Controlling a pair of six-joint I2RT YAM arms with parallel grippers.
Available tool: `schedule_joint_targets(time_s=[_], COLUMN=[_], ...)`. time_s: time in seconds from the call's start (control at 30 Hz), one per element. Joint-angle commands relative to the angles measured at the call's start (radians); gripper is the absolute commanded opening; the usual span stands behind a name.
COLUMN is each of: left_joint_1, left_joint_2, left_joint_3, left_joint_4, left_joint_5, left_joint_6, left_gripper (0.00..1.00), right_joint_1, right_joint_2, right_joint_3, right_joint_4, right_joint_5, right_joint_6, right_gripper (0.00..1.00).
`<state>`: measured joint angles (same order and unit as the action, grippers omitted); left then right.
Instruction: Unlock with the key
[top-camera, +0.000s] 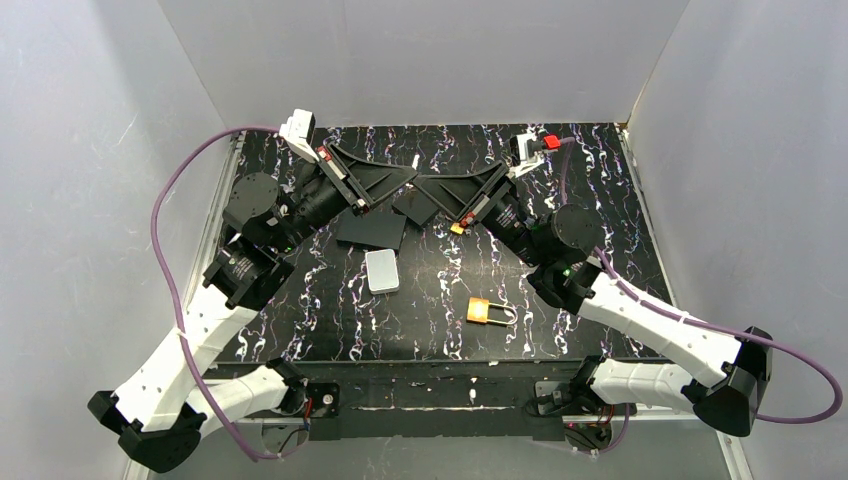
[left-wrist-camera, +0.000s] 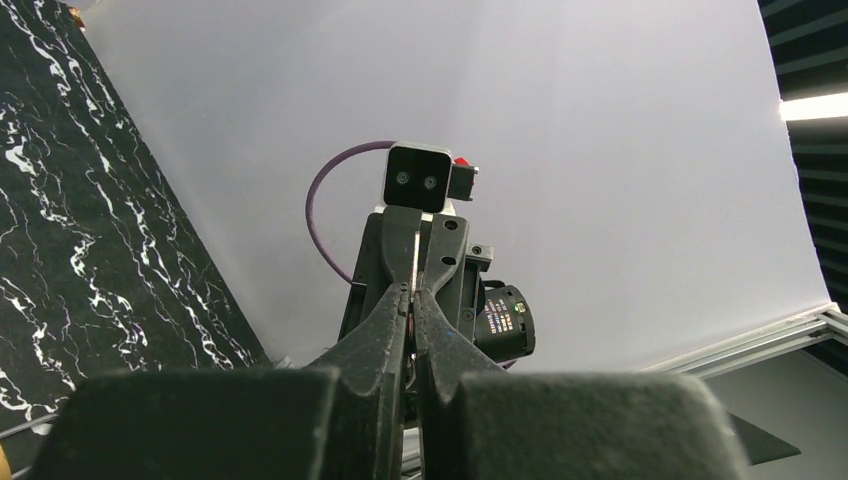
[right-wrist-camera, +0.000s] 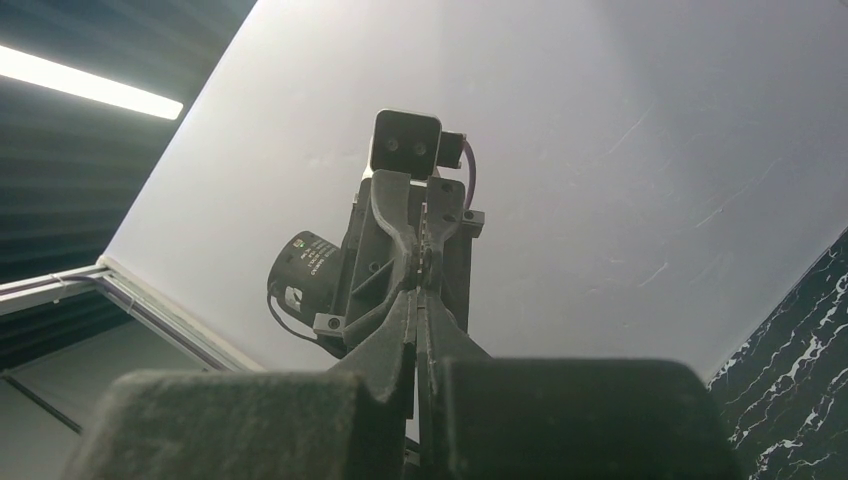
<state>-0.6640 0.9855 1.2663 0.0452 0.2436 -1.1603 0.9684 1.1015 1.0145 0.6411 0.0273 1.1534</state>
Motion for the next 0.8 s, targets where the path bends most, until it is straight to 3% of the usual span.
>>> schedule_joint_targets(time_s=[0.0, 0.2, 0.4, 0.5, 0.67, 0.77], left_joint_1=[0.004, 0.003, 0.008, 0.018, 0.030, 0.033], left_joint_2=[-0.014, -0.017, -0.022, -0.025, 0.001, 0.012], left_joint_3=[-0.012, 0.002, 0.030, 0.034, 0.052, 0.062], left_joint_4=[0.001, -0.038, -0.133, -0.155, -0.142, -0.145], left_joint_5=[-0.034, -0.042, -0.045, -0.023, 0.106, 0.158], left_joint_6=[-0.005, 0.004, 0.027, 0.026, 0.029, 0.034], left_gripper=[0.00, 0.00, 0.00, 0.00, 0.00, 0.00], right_joint_1=[-0.004, -0.004, -0.006, -0.008, -0.017, -0.018], right_joint_2=[-0.010, -0.062, -0.121, -0.153, -0.120, -0.088], right_joint_3=[0.002, 0.020, 0.108, 0.121, 0.199, 0.233], right_joint_4=[0.064, -0.094, -0.405, -0.467, -0.564, -0.570], right_joint_5=[0.006, -0.020, -0.124, -0.118, -0.086, -0.103], right_joint_6=[-0.008, -0.107, -0.333, -0.370, -0.368, -0.351], right_gripper=[0.01, 0.23, 0.49, 0.58, 0.69, 0.69])
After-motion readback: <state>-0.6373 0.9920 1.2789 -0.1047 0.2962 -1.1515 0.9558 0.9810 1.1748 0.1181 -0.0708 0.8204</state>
